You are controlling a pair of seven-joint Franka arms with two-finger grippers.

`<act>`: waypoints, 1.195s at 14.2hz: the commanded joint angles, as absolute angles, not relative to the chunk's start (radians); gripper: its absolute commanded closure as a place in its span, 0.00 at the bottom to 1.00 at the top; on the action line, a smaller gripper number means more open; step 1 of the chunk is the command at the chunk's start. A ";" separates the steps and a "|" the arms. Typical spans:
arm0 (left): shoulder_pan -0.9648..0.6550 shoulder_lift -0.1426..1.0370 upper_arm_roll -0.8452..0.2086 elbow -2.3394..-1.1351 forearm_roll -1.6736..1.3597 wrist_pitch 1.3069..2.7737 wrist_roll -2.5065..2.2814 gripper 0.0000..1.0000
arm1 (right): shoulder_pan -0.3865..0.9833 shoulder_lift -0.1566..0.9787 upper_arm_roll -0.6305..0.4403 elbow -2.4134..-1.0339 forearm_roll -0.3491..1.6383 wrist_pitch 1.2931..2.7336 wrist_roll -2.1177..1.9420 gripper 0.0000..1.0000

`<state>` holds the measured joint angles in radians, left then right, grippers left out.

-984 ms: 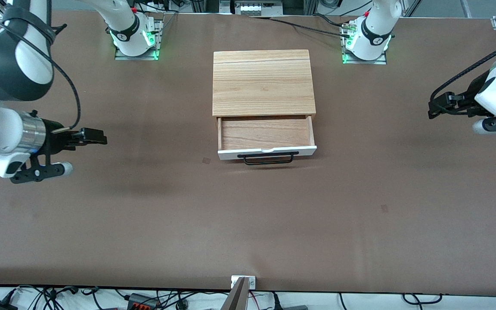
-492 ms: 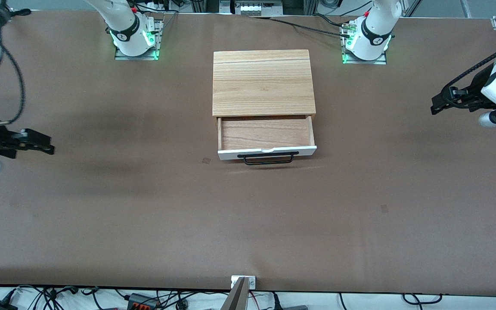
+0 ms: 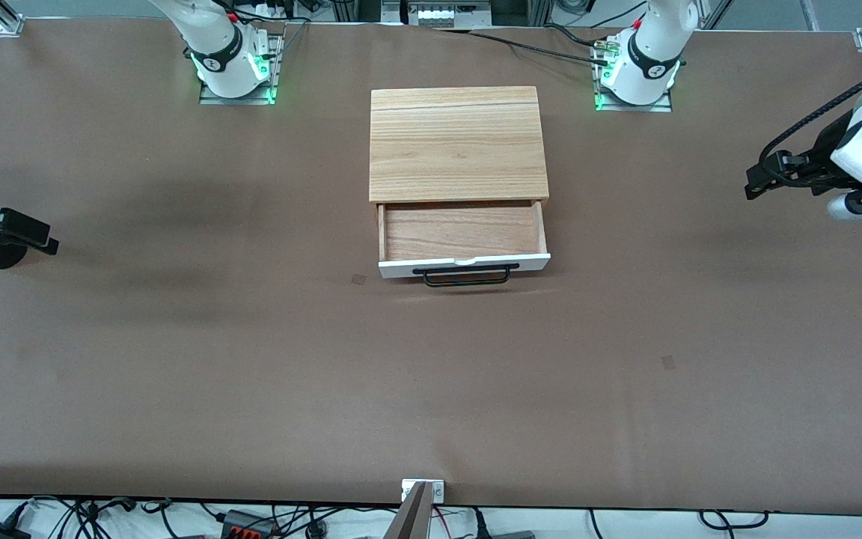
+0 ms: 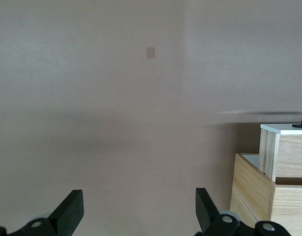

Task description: Pull top drawer with both arms simultaneously

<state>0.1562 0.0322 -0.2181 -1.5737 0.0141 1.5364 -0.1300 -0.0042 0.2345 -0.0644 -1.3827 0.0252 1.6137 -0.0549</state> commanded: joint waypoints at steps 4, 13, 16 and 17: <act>-0.026 0.005 -0.043 -1.565 -0.006 1.476 -0.130 0.00 | 0.008 0.012 -0.045 -1.681 -0.003 1.681 0.002 0.00; -0.026 0.015 -0.032 -1.540 -0.011 1.473 -0.129 0.00 | 0.011 -0.054 -0.040 -1.763 -0.003 1.709 -0.018 0.00; -0.015 0.037 -0.031 -1.525 -0.015 1.474 -0.115 0.00 | 0.011 -0.058 -0.040 -1.763 -0.003 1.710 -0.018 0.00; -0.017 0.040 -0.031 -1.514 -0.015 1.471 -0.117 0.00 | 0.011 -0.058 -0.040 -1.764 -0.005 1.710 -0.018 0.00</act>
